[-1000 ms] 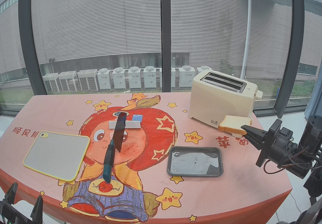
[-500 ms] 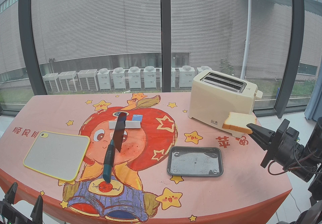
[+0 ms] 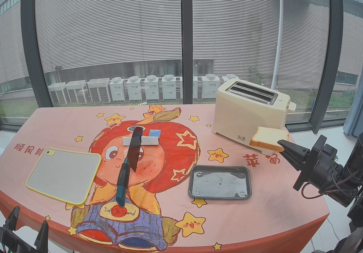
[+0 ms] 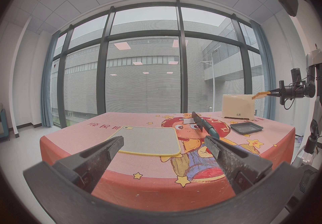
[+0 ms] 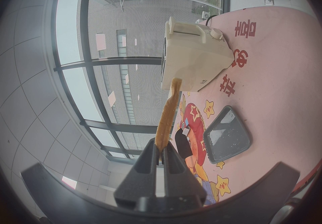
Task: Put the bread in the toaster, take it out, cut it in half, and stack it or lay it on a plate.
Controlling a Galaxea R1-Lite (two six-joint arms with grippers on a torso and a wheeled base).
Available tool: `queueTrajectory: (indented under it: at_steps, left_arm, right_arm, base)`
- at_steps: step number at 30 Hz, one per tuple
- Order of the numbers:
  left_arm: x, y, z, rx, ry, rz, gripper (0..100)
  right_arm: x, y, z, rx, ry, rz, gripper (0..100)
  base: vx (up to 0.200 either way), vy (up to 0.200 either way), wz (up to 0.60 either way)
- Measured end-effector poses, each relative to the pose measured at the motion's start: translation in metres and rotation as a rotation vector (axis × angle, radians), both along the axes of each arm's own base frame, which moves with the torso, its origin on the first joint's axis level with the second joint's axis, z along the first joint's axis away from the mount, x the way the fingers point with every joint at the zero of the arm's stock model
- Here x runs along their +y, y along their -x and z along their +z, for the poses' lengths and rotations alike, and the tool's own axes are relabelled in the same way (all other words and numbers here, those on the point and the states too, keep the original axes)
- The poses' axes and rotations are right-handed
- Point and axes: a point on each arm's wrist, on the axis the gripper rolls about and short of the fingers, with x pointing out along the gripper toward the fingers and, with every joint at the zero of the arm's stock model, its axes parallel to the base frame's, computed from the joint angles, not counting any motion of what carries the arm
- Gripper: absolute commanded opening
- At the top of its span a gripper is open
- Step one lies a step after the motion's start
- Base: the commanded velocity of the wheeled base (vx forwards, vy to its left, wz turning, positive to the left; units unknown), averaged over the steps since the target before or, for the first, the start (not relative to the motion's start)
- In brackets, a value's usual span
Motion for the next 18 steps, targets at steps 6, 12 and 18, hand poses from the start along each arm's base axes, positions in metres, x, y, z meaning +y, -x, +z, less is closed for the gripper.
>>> queueTrajectory:
  at_steps: [6,12,18]
  left_arm:
    - [0.0,0.0,0.0,0.0,0.0,0.0,100]
    - [0.0,0.0,0.0,0.0,0.0,0.001,100]
    - [0.0001,0.0,0.0,0.0,0.003,0.003,100]
  right_arm:
    - [-0.0005,0.0005,-0.0008,0.003,0.001,0.001,0]
    - [-0.0012,0.0016,-0.0031,0.012,0.006,0.003,0]
    - [-0.0011,0.0016,-0.0036,0.014,0.008,0.003,0]
  base:
    - [-0.2,0.0,0.0]
    - [-0.1,0.0,0.0]
    - [0.0,0.0,0.0]
